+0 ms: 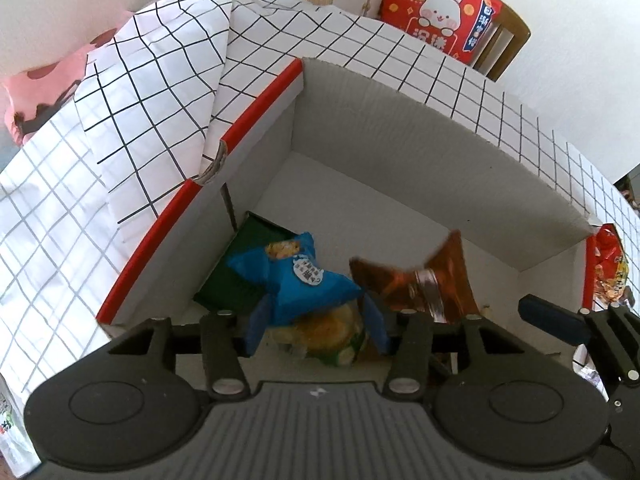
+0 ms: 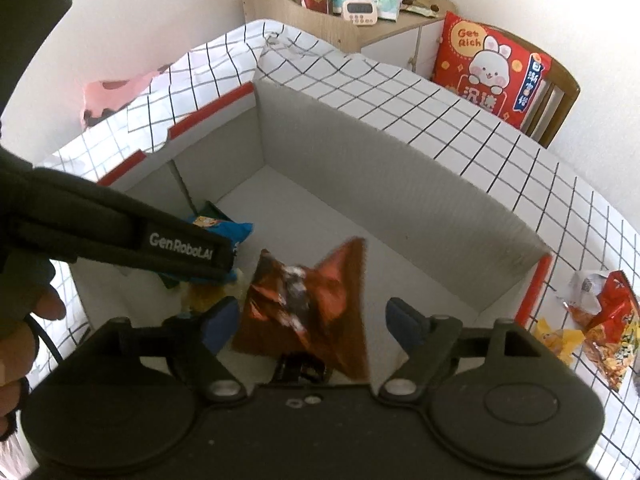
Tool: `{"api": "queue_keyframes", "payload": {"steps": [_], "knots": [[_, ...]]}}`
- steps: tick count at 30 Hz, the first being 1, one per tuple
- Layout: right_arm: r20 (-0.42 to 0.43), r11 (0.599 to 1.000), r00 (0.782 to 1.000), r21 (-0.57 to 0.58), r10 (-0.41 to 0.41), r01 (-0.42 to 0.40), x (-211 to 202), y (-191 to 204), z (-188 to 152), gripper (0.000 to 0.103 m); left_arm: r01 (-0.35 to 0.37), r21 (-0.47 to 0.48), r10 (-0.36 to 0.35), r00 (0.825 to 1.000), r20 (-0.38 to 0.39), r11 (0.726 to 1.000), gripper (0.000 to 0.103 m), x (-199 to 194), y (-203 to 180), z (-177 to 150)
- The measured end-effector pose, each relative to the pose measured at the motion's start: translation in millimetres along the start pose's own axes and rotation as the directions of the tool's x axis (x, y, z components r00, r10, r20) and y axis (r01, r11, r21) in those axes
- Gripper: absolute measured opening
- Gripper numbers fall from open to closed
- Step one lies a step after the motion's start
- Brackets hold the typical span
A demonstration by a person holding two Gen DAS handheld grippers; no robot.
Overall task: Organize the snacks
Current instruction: 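Open both grippers to drop the two packets into the box, then withdraw both grippers from the box toward the small candies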
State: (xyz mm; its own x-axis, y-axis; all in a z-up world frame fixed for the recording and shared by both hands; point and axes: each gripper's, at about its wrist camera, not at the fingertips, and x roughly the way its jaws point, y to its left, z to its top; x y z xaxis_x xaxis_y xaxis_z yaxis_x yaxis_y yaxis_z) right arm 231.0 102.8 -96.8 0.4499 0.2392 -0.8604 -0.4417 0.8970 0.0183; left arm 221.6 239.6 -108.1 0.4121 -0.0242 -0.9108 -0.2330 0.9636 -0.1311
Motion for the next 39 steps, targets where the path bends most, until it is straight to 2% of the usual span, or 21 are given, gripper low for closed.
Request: {"api": "queue_keyframes", "payload": {"steps": [12,15,23,31,39], "knots": [[0.075,1.000,0.997,0.017,0.003,-0.004,-40.2,-1.7,-6.4,0.093,0.043,0.010,-0.044,0.995,0.094,0.999,0.059,-37.7,1.0,-11.9],[0.097,0.999,0.995,0.030,0.015,-0.018,-51.9,-4.5,-9.1,0.094,0.048,0.017,-0.050,0.991,0.122,0.999,0.063,-48.9,-0.6,-15.6],[0.145,0.998,0.989,0.065,0.016,-0.026,-82.1,-10.9,-21.1,0.097,0.062,0.053,-0.071,0.981,0.182,0.997,0.063,-73.7,-11.9,-29.9],[0.211,0.993,0.977,0.111,0.012,-0.036,-117.7,-27.3,-41.9,0.100,0.075,0.119,-0.104,0.960,0.260,0.990,0.068,-100.7,-36.1,-52.1],[0.288,0.987,0.958,0.152,0.005,-0.051,-157.6,-58.4,-76.6,0.102,0.079,0.208,-0.144,0.935,0.324,0.975,0.068,-125.3,-78.1,-87.8]]}}
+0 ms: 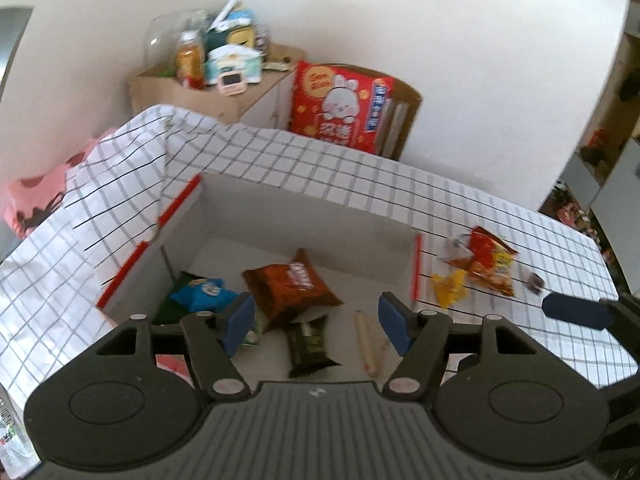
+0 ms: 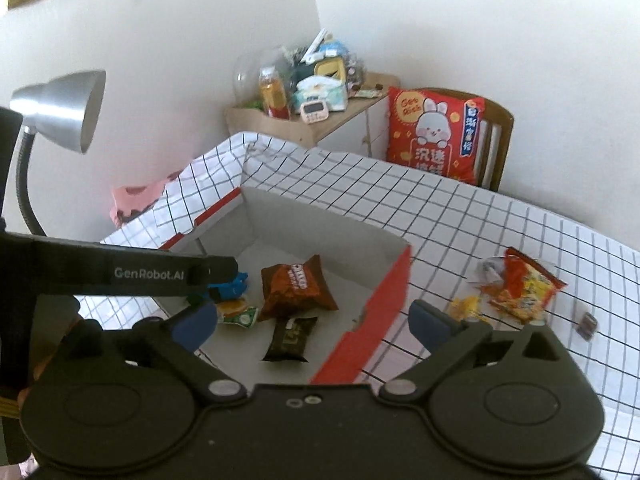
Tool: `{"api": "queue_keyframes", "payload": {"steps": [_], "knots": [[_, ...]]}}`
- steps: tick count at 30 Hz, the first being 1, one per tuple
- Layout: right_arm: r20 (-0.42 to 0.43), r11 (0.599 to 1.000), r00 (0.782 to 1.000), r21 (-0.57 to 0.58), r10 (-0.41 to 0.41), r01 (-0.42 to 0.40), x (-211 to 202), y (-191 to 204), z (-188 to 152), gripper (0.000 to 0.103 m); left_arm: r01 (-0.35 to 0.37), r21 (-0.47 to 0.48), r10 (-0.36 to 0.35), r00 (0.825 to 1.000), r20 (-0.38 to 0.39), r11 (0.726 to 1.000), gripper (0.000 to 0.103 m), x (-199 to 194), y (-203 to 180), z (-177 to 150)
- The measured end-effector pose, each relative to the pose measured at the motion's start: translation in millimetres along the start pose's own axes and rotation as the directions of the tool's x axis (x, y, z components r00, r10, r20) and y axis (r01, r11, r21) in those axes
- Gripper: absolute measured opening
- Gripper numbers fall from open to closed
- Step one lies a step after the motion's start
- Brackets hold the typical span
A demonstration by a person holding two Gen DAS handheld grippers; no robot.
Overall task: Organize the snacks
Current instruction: 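Withdraw both grippers from the box toward the small candies, then grasp the clear wrapped candy with the left gripper while the right gripper grasps the purple candy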
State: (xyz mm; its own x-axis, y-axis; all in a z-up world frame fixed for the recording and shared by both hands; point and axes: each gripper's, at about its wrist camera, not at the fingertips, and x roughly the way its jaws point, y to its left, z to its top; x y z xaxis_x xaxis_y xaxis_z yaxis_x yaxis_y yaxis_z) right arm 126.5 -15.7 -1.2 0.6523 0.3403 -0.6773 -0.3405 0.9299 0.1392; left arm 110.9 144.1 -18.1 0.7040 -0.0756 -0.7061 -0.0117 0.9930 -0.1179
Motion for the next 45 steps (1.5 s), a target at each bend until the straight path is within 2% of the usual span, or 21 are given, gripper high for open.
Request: {"api": "queue_keyframes", "payload": {"steps": [4,11,17,21,26,30,33,39,45], "knots": [[0.022,1.000,0.999,0.007,-0.028,0.028,-20.5,-20.9,-12.5,0.102,0.034,0.040,-0.034,0.999,0.002,0.999,0.075,-6.3,-27.9,-7.7],[0.018,0.998,0.998,0.034,-0.060,0.060,-47.3,-63.8,-42.3,0.103,0.094,0.085,-0.093,0.995,-0.026,0.992,0.075,0.5,-72.3,-22.4],[-0.036,0.993,0.994,0.040,-0.107,0.108,-54.1,-102.9,-68.3,0.103,0.154,0.107,-0.142,0.984,-0.110,0.982,0.075,20.8,-108.8,-36.8],[-0.061,0.994,0.993,0.037,-0.100,0.102,-60.3,-126.9,-79.9,0.102,0.180,0.132,-0.159,0.974,-0.159,0.975,0.075,34.4,-139.1,-44.7],[-0.091,0.993,0.990,0.031,-0.107,0.110,-58.3,-153.2,-91.1,0.102,0.184,0.153,-0.153,0.969,-0.194,0.971,0.075,54.7,-170.3,-47.5],[-0.109,0.995,0.990,0.020,-0.094,0.096,-50.7,-167.8,-99.7,0.101,0.195,0.143,-0.155,0.955,-0.251,0.970,0.075,79.3,-186.2,-46.6],[-0.133,0.996,0.988,0.001,-0.083,0.084,-40.2,-174.9,-104.6,0.099,0.177,0.138,-0.134,0.951,-0.278,0.974,0.075,99.2,-195.0,-45.1],[-0.176,0.998,0.983,-0.041,-0.050,0.044,-13.8,-187.4,-108.9,0.096,0.130,0.143,-0.079,0.944,-0.319,0.981,0.075,138.5,-209.7,-43.5],[-0.220,0.997,0.976,-0.074,-0.006,-0.010,15.8,-195.7,-107.4,0.090,0.137,0.170,-0.071,0.936,-0.346,0.976,0.075,168.9,-223.5,-38.2]]}}
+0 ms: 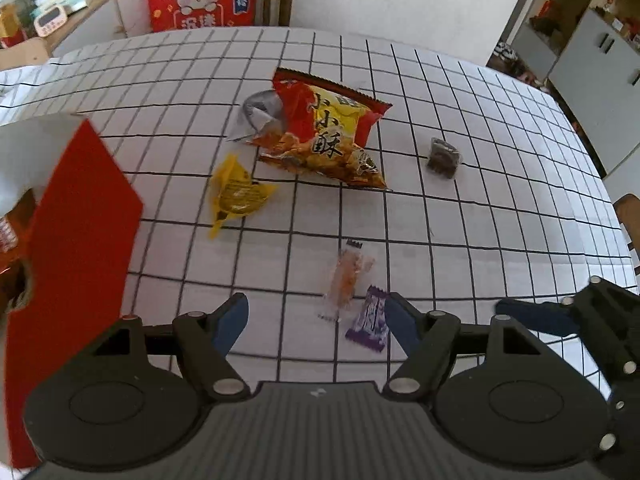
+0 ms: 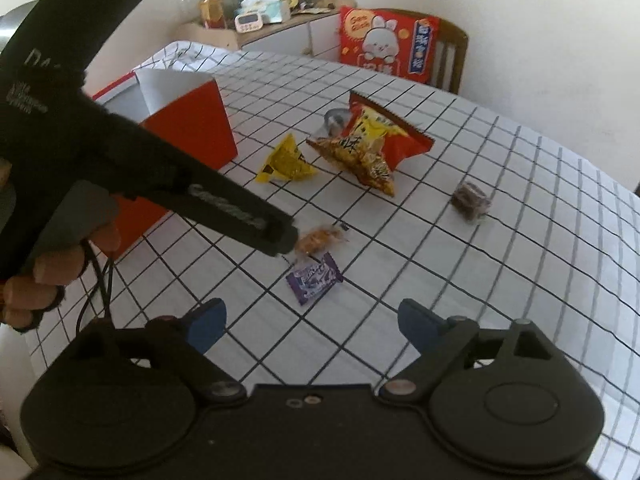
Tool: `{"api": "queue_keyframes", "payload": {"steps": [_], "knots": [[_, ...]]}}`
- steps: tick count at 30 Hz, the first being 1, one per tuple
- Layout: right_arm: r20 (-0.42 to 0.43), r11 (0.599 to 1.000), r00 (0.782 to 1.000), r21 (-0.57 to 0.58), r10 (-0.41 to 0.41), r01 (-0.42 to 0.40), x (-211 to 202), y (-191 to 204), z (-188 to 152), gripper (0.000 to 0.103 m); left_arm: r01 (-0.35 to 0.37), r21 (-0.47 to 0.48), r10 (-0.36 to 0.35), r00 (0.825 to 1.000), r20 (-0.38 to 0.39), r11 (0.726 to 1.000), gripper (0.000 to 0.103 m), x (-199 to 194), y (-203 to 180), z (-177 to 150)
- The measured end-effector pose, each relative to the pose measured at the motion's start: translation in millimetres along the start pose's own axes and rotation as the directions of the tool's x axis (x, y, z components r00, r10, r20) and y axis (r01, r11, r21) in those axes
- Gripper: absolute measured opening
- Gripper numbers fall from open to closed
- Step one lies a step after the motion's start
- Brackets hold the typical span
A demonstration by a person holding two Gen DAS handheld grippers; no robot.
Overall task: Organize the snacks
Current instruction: 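Grasp the clear wrapped candy with the left gripper while the right gripper grasps the purple candy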
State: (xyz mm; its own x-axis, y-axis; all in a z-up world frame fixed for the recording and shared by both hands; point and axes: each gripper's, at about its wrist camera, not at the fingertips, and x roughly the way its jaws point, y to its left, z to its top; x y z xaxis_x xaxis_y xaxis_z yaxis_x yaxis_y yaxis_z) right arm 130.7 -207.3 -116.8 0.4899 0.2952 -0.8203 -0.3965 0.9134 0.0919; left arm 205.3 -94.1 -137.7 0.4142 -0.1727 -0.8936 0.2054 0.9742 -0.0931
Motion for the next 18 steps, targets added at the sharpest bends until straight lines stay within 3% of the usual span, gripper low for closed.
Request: {"api": "queue_keyframes", "payload": {"steps": [9,18], "knots": [[-0.018,0.999,1.000,-0.037,0.022,-0.023,34.5,-1.7,9.6,0.077,0.015,-0.034,-0.017,0.998,-0.057,0.999,0.073,32.5,1.3,11.7],[-0.015,1.000,1.000,-0.015,0.020,-0.020,53.7,-5.0,11.6,0.060,0.021,-0.025,-0.023,0.997,-0.069,0.999,0.060,45.4,0.3,12.3]]}}
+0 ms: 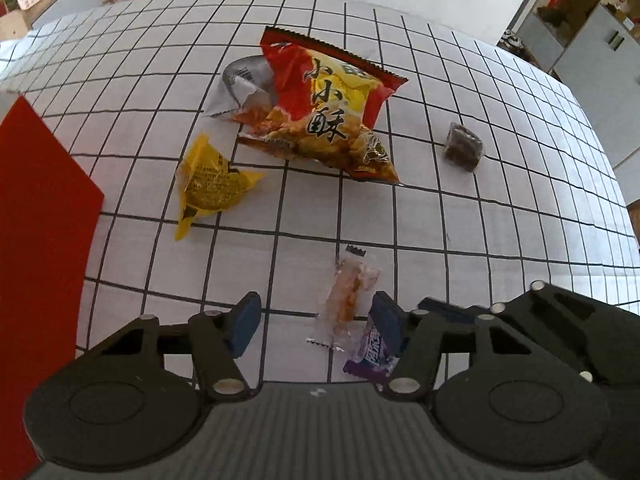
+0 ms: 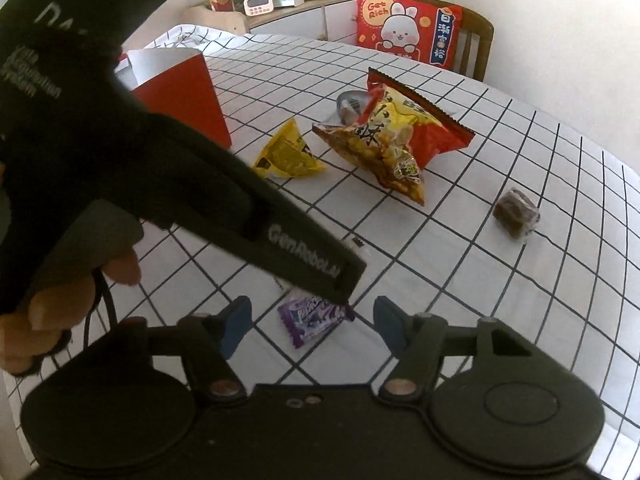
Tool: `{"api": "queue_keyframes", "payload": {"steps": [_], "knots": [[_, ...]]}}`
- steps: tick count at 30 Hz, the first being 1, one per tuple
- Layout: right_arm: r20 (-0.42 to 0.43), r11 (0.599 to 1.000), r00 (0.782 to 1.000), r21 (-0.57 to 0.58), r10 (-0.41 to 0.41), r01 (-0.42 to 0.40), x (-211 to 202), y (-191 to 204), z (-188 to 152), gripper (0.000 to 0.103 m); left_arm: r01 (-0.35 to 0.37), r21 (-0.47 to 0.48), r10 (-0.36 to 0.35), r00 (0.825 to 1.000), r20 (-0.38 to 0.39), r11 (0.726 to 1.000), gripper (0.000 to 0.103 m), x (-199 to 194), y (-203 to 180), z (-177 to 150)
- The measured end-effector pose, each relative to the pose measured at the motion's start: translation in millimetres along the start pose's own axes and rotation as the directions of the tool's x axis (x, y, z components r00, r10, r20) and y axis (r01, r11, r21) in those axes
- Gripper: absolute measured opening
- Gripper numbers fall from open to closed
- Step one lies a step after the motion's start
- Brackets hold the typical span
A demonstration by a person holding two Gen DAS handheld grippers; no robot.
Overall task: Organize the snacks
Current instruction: 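Grasp the clear wrapped candy with the left gripper while the right gripper grasps the purple candy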
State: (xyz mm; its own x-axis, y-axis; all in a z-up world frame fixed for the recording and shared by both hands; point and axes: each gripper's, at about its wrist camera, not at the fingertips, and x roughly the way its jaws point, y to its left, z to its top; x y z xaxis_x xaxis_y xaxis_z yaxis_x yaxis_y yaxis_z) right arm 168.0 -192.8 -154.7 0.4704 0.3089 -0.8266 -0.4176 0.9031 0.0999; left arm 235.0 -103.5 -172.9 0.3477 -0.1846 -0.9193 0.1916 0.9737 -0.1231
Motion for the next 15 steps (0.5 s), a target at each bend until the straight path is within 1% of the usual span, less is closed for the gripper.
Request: {"api": "queue_keyframes", "payload": {"steps": [1,2,3,5,6,8,10,12,14,15], "knots": [[-0.005,1.000,1.000,0.001,0.001,-0.001,1.1,-0.3,-0.6,0.057,0.001,0.003,-0.001,1.000,0.002,1.000,0.057,0.4,-0.4,0.1],[-0.009,1.000,1.000,0.003,0.002,-0.002,1.9,-0.2,-1.0,0.051,-0.002,0.004,0.002,1.000,0.005,1.000,0.055,0.3,-0.7,0.1],[-0.012,1.000,1.000,0.002,0.005,-0.005,2.0,0.1,-2.0,0.048,-0.009,0.006,0.009,1.000,0.008,1.000,0.050,0.1,-1.1,0.0],[-0.010,1.000,1.000,-0.001,-0.007,0.007,2.9,0.5,-3.0,0.044,-0.026,0.018,0.025,1.000,0.015,1.000,0.042,-0.4,-2.7,-0.5],[-0.007,1.000,1.000,-0.002,-0.012,0.012,2.6,0.6,-3.6,0.041,-0.032,0.026,0.032,0.999,0.019,0.999,0.036,-0.6,-4.1,-0.7],[-0.001,1.000,1.000,0.000,-0.019,0.019,1.8,0.3,-4.1,0.036,-0.046,0.046,0.044,0.999,0.027,0.998,0.032,-0.7,-5.7,-1.0],[0.004,1.000,1.000,0.003,-0.024,0.024,0.7,-0.1,-4.9,0.029,-0.060,0.059,0.058,0.998,0.033,0.996,0.022,0.0,-5.3,-1.1],[0.007,1.000,1.000,0.007,-0.027,0.027,-1.0,-0.2,-6.2,0.025,-0.061,0.059,0.059,0.998,0.034,0.996,0.018,-0.8,-2.4,-1.8],[0.009,0.999,0.999,0.010,-0.041,0.041,-0.7,0.8,-6.3,0.024,-0.054,0.050,0.052,0.998,0.030,0.997,0.017,-1.0,0.6,-1.6],[0.011,0.999,0.999,0.012,-0.049,0.049,-1.5,1.0,-7.0,0.019,-0.055,0.047,0.054,0.998,0.029,0.997,0.016,-1.4,1.5,-2.5]]}}
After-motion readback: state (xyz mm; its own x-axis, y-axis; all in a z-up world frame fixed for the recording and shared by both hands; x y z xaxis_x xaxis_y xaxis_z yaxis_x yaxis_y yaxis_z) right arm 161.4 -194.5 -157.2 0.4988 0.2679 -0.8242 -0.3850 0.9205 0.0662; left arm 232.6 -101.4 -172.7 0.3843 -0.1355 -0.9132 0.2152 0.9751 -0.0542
